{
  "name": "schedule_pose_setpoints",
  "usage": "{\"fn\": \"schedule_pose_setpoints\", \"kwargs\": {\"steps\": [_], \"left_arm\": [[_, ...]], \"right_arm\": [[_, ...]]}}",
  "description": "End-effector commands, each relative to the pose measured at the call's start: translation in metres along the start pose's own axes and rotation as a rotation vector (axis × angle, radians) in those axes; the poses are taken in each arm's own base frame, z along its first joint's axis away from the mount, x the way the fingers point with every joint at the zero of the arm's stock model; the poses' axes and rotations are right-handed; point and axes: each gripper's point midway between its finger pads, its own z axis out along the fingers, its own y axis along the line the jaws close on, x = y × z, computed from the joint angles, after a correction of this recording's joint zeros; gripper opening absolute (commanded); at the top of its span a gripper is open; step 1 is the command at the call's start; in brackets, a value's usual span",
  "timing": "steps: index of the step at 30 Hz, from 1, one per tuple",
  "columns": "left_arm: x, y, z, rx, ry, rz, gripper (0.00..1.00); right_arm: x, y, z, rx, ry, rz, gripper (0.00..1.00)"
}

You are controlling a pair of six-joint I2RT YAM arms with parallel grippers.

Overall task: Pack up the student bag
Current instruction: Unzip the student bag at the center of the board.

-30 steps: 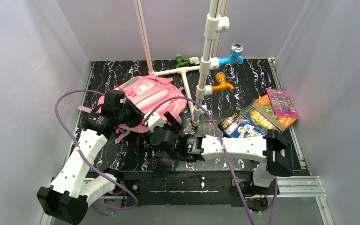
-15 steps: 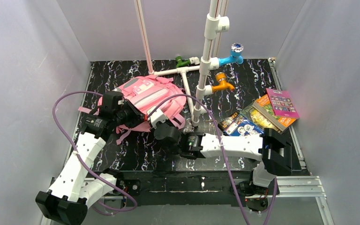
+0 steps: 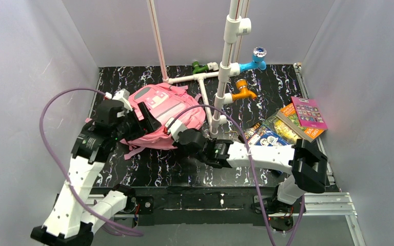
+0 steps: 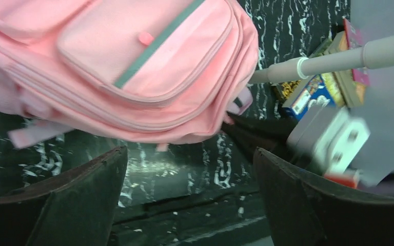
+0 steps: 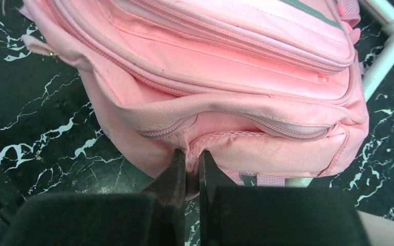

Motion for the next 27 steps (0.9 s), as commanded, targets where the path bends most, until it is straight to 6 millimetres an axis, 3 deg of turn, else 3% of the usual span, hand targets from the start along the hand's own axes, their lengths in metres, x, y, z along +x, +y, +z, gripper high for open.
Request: {"fn": "schedule_pose_setpoints", "kwargs": {"steps": [1,7,13,18,21,27], "left_arm": [[-0.003,0.029,-0.025,-0.089,-0.052,0.255,0.96],[0.004,0.035,-0.023,-0.083,-0.042,0.31,0.97],[0.021,0.026,-0.023,-0.037,0.084,0.31,0.84],[0.032,0.025,-0.01,-0.03,0.182,0.305,0.87],[0.048,0.017,0.009,0.055,0.224,0.388,0.83],[0.043,-0.011,0.011,0.265,0.09,0.575,0.88]], "right_arm": [[-0.039,-0.001,-0.016,-0.21,-0.108,0.1,0.01],[-0.047,0.0,-0.01,-0.24,-0.098,0.208,0.01],[-0.053,0.002,-0.002,-0.256,-0.023,0.253,0.01],[-0.062,0.006,-0.005,-0.34,-0.017,0.297,0.01],[-0.069,0.006,-0.01,-0.406,-0.035,0.36,0.01],[-0.085,0.007,-0.015,-0.459,0.013,0.367,0.01]]}}
